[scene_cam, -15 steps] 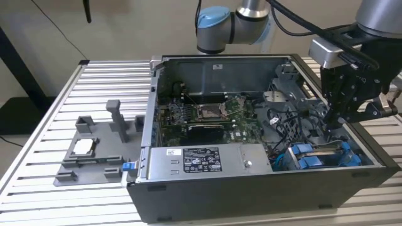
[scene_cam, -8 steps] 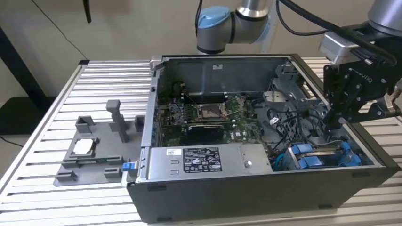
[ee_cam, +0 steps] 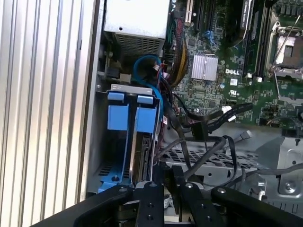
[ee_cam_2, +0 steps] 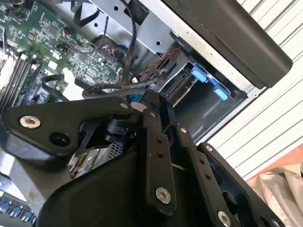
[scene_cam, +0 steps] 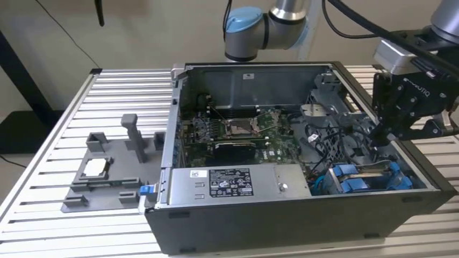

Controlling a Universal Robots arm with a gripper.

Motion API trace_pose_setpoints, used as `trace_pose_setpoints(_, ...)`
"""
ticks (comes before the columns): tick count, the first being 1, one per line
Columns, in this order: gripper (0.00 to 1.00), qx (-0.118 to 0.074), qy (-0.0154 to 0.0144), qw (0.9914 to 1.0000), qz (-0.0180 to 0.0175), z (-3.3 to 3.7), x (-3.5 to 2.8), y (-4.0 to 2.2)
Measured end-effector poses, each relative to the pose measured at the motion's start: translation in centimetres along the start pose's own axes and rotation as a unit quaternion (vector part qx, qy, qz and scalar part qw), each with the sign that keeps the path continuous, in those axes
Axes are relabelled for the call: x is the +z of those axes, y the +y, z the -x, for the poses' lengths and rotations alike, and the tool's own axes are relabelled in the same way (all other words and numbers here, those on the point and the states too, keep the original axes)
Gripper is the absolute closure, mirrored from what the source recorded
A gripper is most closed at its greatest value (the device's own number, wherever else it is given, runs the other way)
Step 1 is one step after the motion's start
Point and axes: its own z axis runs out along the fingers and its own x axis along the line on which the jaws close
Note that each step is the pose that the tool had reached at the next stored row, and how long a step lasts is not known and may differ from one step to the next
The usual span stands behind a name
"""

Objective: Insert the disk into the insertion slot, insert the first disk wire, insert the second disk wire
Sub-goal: 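Insert the first disk wire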

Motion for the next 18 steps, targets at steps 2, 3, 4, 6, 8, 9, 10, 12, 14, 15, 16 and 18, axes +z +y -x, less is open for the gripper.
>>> trace_pose_setpoints(2, 0.81, 0.001, 0.0000, 1.00000, -0.0001, -0.31, 0.12, -0.01)
trace_pose_setpoints(3, 0.81, 0.002, 0.0000, 1.00000, -0.0001, -0.44, 0.21, -0.04)
trace_pose_setpoints(4, 0.81, 0.002, 0.0000, 1.00000, -0.0001, -0.57, 0.33, -0.09)
trace_pose_setpoints(6, 0.81, 0.003, -0.0001, 1.00000, -0.0002, -0.81, 0.59, -0.20)
trace_pose_setpoints(8, 0.81, 0.004, -0.0007, 0.99999, -0.0003, -0.92, 0.75, -0.28)
trace_pose_setpoints(9, 0.81, 0.004, -0.0007, 0.99999, -0.0003, -0.93, 0.77, -0.28)
trace_pose_setpoints(10, 0.81, 0.004, -0.0007, 0.99999, -0.0003, -0.93, 0.77, -0.28)
trace_pose_setpoints(12, 0.81, 0.004, -0.0006, 0.99999, -0.0003, -0.93, 0.77, -0.29)
trace_pose_setpoints(14, 0.81, 0.004, -0.0005, 0.99999, -0.0003, -0.93, 0.78, -0.29)
trace_pose_setpoints(15, 0.81, 0.003, -0.0006, 0.99999, -0.0004, -0.93, 0.81, -0.29)
trace_pose_setpoints(16, 0.81, 0.003, -0.0007, 0.99999, -0.0004, -0.93, 0.84, -0.29)
trace_pose_setpoints(18, 0.81, 0.003, -0.0010, 0.99999, -0.0004, -0.94, 0.93, -0.29)
